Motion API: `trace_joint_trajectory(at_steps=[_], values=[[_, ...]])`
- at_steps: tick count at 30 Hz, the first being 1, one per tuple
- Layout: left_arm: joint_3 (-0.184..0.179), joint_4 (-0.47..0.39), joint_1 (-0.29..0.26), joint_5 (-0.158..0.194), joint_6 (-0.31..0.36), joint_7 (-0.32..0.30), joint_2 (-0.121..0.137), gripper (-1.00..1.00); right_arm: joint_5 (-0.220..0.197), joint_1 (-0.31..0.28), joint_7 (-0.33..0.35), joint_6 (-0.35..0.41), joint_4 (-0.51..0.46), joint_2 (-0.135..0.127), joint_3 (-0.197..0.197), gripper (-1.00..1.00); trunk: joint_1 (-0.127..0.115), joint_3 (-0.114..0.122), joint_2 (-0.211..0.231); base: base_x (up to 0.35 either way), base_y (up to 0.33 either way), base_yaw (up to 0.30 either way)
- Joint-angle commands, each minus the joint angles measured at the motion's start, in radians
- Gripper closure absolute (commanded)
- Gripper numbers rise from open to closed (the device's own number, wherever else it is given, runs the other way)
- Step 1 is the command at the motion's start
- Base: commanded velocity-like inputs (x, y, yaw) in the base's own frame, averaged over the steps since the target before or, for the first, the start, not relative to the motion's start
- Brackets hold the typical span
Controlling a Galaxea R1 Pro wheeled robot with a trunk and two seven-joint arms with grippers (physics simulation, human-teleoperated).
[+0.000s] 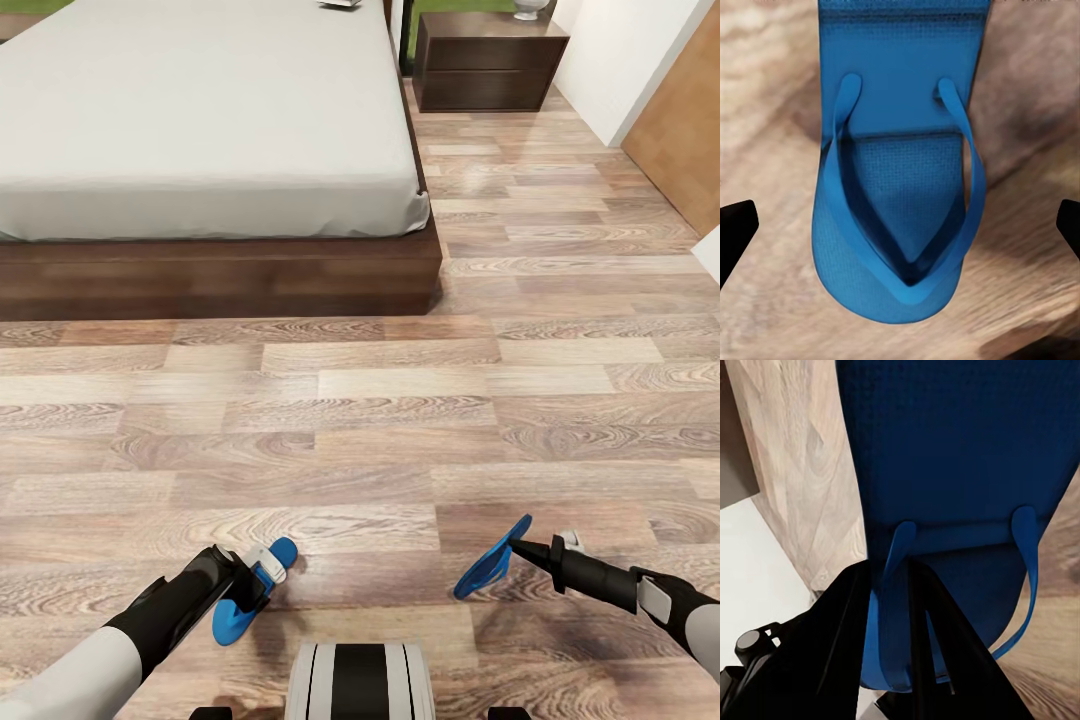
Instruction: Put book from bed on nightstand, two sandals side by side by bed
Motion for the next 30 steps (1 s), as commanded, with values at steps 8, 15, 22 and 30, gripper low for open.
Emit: trace_joint_trajectory(at_steps=[8, 15, 22, 30], values=[[-0.002, -0.003, -0.001, -0.004, 0.004, -0.004, 0.0, -1.0, -0.012, 0.0, 0.014, 0.002, 0.003, -0.002, 0.007, 1.0, 0.0, -0.001, 0.0, 0.0, 0.0, 0.0], [-0.003, -0.003, -0.001, -0.004, 0.004, -0.004, 0.001, -1.0, -0.011, 0.0, 0.014, 0.001, 0.003, -0.004, 0.007, 1.0, 0.0, -0.001, 0.0, 0.0, 0.0, 0.0], [-0.003, -0.004, -0.001, -0.004, 0.004, -0.004, 0.003, -1.0, -0.011, 0.0, 0.015, 0.002, 0.003, -0.006, 0.007, 1.0, 0.0, -0.001, 0.0, 0.0, 0.0, 0.0], [-0.003, -0.004, -0.001, -0.004, 0.003, -0.003, 0.003, -1.0, -0.011, 0.002, 0.015, 0.002, 0.003, -0.015, 0.007, 1.0, 0.0, -0.001, 0.0, 0.0, 0.0, 0.0]])
